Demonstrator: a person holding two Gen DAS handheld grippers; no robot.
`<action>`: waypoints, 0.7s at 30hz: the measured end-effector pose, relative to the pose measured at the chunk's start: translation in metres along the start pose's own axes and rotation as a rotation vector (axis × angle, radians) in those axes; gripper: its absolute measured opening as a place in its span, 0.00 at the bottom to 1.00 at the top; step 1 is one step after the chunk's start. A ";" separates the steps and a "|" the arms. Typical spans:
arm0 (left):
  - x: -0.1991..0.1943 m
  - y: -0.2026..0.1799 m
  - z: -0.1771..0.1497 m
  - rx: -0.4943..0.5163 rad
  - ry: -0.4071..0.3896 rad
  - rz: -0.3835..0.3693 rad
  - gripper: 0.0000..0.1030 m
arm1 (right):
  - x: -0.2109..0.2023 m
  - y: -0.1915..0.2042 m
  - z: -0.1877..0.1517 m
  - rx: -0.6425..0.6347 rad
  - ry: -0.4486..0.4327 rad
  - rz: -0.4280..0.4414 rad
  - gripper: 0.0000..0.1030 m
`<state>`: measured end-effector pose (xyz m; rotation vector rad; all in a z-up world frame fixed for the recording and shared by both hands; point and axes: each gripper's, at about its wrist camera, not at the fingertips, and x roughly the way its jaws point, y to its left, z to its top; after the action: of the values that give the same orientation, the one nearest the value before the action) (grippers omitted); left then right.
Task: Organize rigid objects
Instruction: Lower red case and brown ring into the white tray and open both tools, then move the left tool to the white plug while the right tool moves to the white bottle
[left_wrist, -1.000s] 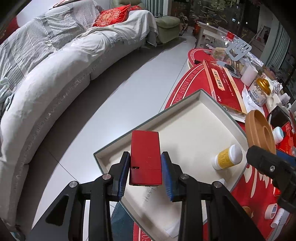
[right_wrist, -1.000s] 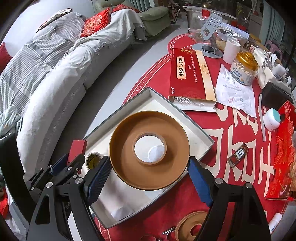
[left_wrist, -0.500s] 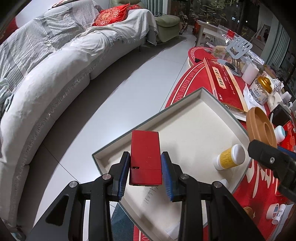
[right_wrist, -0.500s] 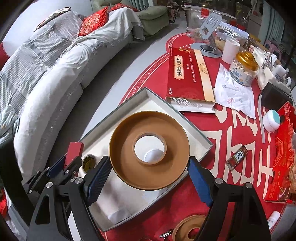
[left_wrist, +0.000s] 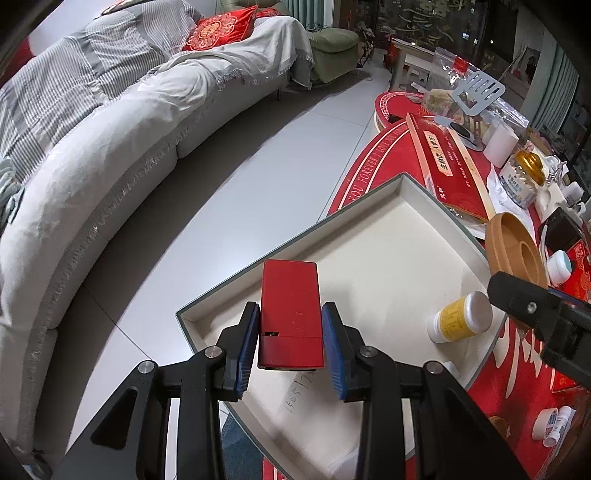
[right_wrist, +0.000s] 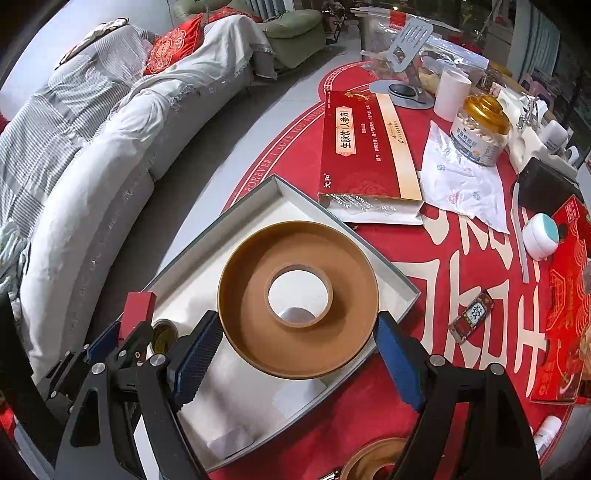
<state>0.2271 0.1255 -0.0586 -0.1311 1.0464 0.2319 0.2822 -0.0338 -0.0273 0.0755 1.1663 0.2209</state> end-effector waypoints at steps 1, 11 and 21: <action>0.001 0.000 0.001 -0.002 0.002 -0.002 0.36 | 0.001 0.001 0.000 -0.001 0.001 -0.001 0.82; 0.024 -0.009 -0.003 0.019 0.063 0.019 0.62 | 0.033 0.004 0.003 -0.023 0.061 -0.025 0.82; 0.002 -0.004 -0.012 -0.008 0.083 0.015 1.00 | 0.022 -0.028 -0.009 0.128 0.078 0.127 1.00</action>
<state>0.2192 0.1196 -0.0661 -0.1406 1.1298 0.2459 0.2862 -0.0571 -0.0555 0.2565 1.2536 0.2631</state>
